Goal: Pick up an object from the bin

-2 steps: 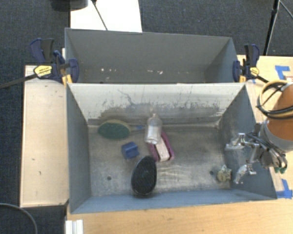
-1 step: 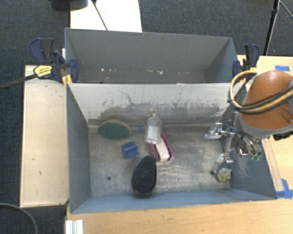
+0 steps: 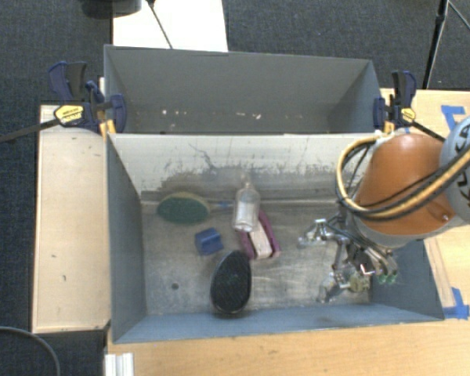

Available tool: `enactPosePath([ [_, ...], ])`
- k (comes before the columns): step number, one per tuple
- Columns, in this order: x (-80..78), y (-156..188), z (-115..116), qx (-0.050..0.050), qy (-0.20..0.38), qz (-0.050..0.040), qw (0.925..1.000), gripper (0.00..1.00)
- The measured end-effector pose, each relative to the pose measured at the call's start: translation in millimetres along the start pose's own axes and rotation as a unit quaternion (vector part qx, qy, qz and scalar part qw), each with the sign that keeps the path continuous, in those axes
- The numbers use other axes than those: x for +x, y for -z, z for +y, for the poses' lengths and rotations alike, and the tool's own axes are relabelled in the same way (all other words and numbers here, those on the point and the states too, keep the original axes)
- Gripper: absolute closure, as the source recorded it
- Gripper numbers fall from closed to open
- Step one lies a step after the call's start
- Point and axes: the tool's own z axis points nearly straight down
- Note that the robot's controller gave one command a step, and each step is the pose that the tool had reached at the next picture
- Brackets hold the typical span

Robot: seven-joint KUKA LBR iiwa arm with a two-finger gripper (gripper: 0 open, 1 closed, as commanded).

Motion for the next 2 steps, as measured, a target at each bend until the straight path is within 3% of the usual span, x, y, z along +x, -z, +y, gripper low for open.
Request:
enactPosePath([
  [1,-16.3,-70,41,0.001,0.18,-0.0016,0.9837,0.0],
  [2,-31.0,-77,122,0.001,0.177,-0.0051,0.9842,0.0],
])
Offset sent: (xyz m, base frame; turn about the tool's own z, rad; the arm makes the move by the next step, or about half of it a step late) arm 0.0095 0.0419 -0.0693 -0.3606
